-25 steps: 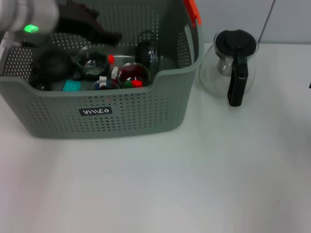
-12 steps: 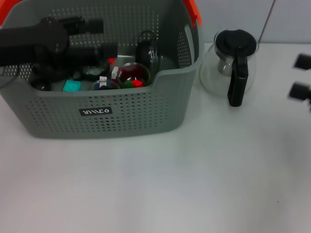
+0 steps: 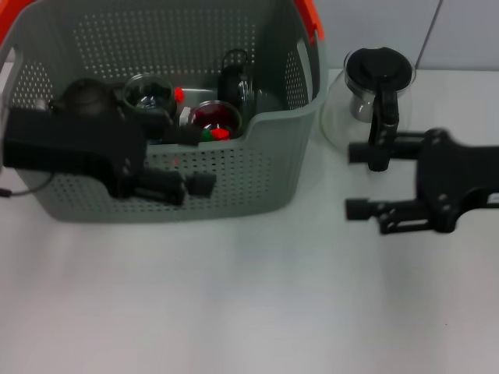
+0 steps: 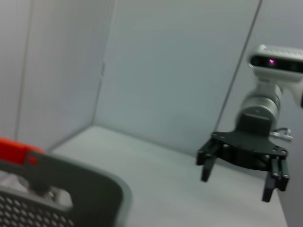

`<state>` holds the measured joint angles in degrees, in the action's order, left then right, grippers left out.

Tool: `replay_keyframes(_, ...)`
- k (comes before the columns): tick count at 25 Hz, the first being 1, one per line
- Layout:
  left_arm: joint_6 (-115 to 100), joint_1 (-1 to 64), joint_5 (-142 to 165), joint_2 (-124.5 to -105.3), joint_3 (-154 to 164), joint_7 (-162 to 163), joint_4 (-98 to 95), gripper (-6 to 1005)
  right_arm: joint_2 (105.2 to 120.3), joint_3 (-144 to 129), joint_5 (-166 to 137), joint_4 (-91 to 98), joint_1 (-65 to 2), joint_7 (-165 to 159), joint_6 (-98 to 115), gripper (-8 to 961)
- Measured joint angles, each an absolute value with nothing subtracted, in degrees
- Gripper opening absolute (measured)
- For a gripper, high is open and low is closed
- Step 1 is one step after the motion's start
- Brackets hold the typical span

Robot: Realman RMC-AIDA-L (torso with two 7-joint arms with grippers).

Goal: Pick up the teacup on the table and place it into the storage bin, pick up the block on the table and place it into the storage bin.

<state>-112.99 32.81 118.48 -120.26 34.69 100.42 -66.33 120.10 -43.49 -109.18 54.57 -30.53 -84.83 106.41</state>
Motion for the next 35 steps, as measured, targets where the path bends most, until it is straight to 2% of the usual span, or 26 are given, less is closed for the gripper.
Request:
replay_keyframes(5, -111.81, 32.92, 124.78, -121.15, 40.42, 100.38, -65.99, 846, 119.99, -47.64, -111.33, 51.3, -31.05, -84.87, 104.01, 822)
replay_keyframes(23, -105.5, 32.47, 133.62, -122.26, 43.05, 95.32, -60.88, 843, 119.67, -48.08, -113.87, 43.52, -30.23, -84.36, 99.13, 821)
replay_keyframes(35, -105.93, 32.84, 133.53, -121.9, 42.36, 96.17, -61.05, 843, 120.15, -48.66, -114.62, 38.16, -29.26, -66.01, 98.06, 821)
